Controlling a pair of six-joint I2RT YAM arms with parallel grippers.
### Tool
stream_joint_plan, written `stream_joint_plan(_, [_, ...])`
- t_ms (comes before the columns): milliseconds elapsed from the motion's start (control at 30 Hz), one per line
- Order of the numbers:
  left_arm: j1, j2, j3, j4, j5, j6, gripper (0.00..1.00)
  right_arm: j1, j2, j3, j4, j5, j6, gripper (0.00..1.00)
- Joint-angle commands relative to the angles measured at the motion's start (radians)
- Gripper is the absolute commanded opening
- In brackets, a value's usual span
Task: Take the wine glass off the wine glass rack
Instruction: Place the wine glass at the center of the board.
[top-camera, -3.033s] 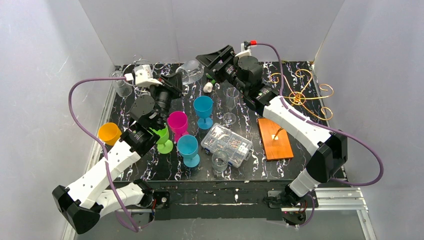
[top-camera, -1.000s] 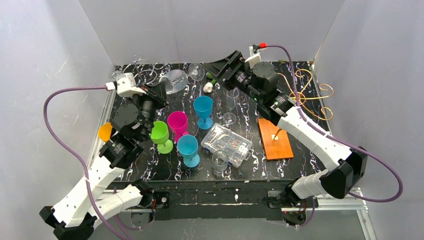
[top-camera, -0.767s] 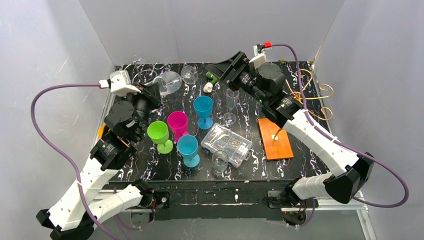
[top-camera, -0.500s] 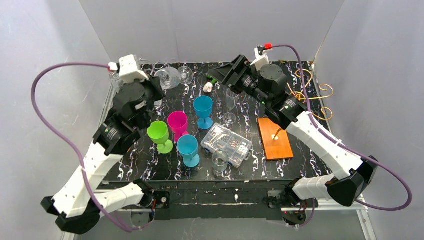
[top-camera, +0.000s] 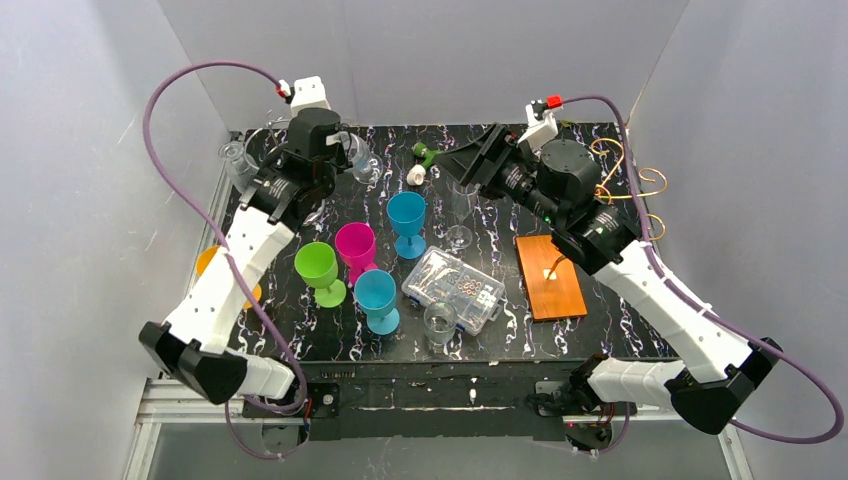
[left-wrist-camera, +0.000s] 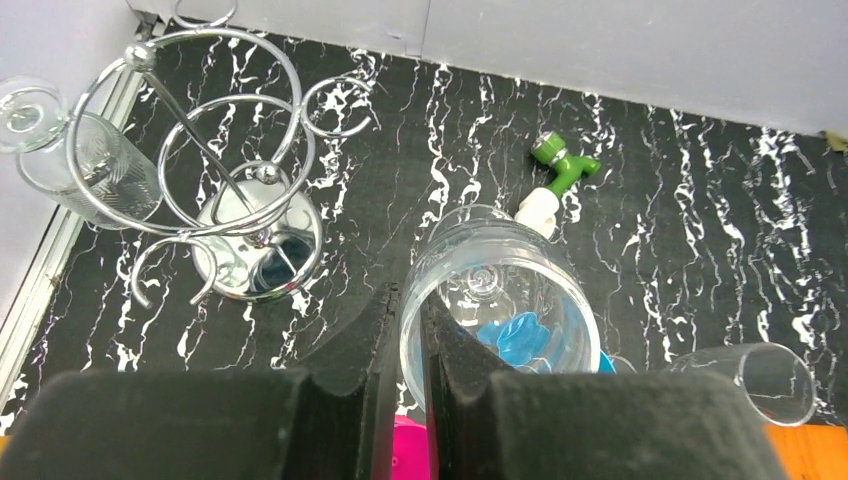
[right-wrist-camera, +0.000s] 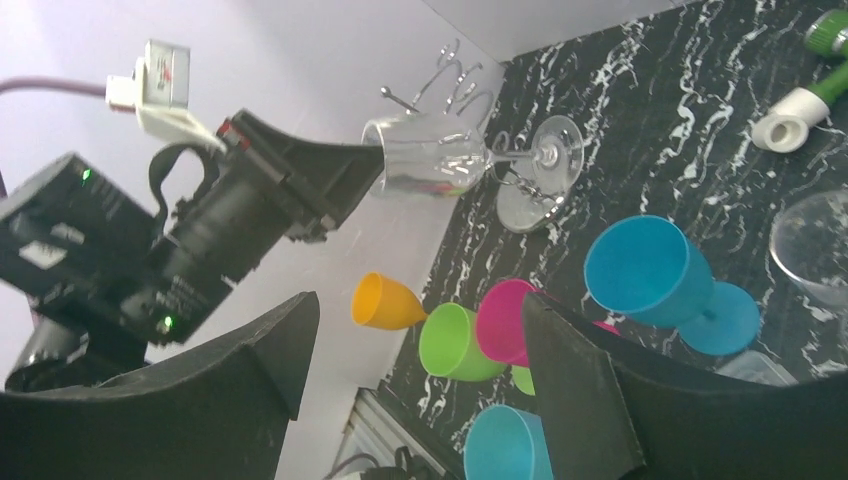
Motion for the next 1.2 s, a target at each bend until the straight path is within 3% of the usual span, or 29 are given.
stream_joint_plan(0, [0.031, 0.044, 0.078, -0.012, 0.055, -0.008, 0.0, 0.001, -0.047, -0.021, -0.029, 0.0, -0.05, 0.83])
stream_joint_plan(433, [0.068, 0.236, 0.127, -0.043, 0.099, -0.01, 0.0, 0.001, -0.137, -0.03, -0.109, -0.038, -0.101, 0.83])
stream_joint_plan(1167, [0.086, 0.415, 0.151, -0.079, 0.128, -0.026, 0.0, 0.0, -0.189, -0.059, -0.109, -0.039, -0.107, 0.84])
